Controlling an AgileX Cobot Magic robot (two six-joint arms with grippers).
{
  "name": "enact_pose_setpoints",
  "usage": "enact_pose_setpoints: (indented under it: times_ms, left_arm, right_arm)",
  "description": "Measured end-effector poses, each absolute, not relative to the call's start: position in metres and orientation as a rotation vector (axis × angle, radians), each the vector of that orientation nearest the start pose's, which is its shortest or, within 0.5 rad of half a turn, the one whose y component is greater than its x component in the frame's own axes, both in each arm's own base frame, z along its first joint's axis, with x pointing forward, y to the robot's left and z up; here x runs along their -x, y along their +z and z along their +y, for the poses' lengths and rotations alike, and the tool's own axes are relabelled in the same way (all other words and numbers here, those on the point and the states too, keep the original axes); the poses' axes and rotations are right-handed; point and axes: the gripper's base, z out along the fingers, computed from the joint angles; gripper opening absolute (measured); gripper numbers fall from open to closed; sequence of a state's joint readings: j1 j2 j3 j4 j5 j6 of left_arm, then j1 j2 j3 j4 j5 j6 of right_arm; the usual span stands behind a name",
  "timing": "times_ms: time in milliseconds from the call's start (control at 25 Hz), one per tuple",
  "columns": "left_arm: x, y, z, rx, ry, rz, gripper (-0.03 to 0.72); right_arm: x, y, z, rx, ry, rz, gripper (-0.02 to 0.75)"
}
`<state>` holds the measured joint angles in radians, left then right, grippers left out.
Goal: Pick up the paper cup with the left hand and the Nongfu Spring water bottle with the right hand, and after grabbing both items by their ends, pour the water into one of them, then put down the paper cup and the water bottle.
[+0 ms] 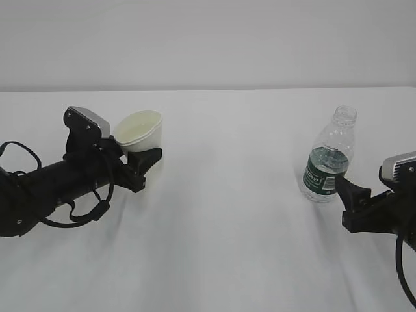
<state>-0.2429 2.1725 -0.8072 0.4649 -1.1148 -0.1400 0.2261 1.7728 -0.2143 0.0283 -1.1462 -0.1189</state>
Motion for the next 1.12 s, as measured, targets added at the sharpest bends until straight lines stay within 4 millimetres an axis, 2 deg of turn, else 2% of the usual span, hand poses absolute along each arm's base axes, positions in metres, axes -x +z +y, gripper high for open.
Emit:
enact_pose_setpoints:
  times_ms: [200,520,840,1120]
  left_arm:
    - [-0.348,0.083,-0.123,-0.567,-0.481,1.693,0.42]
    - [-0.337,0.073,-0.117,-0.516,-0.465,1.754,0.42]
    - [-0.335,0.053,-0.115,-0.508,-0.464,1.809,0.42]
    - [-0.334,0.053,-0.115,-0.508,-0.462,1.811,0.42]
  right_arm:
    - [-0.222,0.115,0.049,0.297,0.057,1.873,0.594]
    - [-0.222,0.115,0.049,0.297,0.057,1.873,0.594]
    - [-0.222,0.115,0.049,0.297,0.057,1.873,0.594]
    - [-0.222,0.115,0.049,0.297,0.057,1.873,0.593]
